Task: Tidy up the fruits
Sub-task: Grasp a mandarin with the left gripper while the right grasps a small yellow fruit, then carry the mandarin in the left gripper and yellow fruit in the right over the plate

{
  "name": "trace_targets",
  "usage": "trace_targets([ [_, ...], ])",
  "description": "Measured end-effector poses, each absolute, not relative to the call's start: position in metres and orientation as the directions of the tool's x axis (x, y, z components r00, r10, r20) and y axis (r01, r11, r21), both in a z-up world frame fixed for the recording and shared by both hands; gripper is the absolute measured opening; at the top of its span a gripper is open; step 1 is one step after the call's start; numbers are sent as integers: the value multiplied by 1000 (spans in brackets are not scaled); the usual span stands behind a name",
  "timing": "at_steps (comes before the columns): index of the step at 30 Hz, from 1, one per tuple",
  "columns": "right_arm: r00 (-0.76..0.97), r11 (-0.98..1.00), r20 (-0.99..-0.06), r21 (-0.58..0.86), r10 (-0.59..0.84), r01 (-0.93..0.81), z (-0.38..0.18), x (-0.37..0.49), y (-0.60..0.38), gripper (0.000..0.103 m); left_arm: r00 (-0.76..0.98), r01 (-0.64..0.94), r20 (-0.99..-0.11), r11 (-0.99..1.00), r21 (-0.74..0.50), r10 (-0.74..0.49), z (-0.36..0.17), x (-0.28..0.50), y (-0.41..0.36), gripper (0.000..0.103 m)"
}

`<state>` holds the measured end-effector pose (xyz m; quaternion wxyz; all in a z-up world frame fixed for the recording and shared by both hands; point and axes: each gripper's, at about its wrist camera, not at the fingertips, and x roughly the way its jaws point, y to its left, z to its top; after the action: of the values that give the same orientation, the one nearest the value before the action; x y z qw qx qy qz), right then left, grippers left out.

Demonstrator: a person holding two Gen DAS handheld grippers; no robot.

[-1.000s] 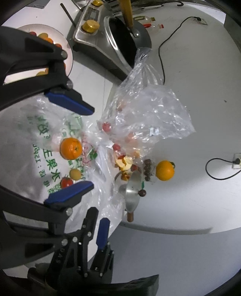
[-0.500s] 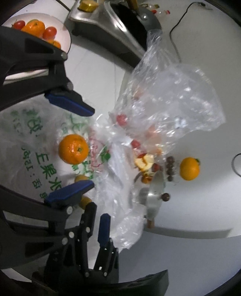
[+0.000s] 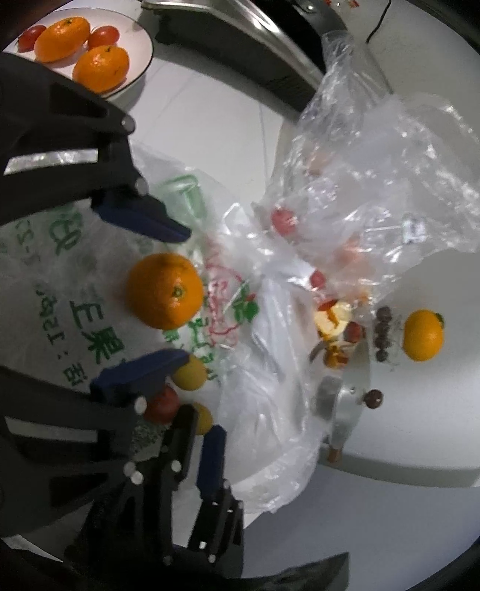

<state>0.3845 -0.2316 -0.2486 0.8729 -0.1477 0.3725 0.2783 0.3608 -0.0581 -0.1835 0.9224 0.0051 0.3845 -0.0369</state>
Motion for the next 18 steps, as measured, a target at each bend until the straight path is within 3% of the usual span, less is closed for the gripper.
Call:
trace_targets([
  [3,571,800,-730,-54,377,-597,-249,384,-232,29,687,74,-723,997,-29,-72,-187,363,-57,47],
  [18,625,812,-671,-57,399,-581,-226,364,-238,29,734,105,-671,994,-41,-105,-162,336,-61,47],
])
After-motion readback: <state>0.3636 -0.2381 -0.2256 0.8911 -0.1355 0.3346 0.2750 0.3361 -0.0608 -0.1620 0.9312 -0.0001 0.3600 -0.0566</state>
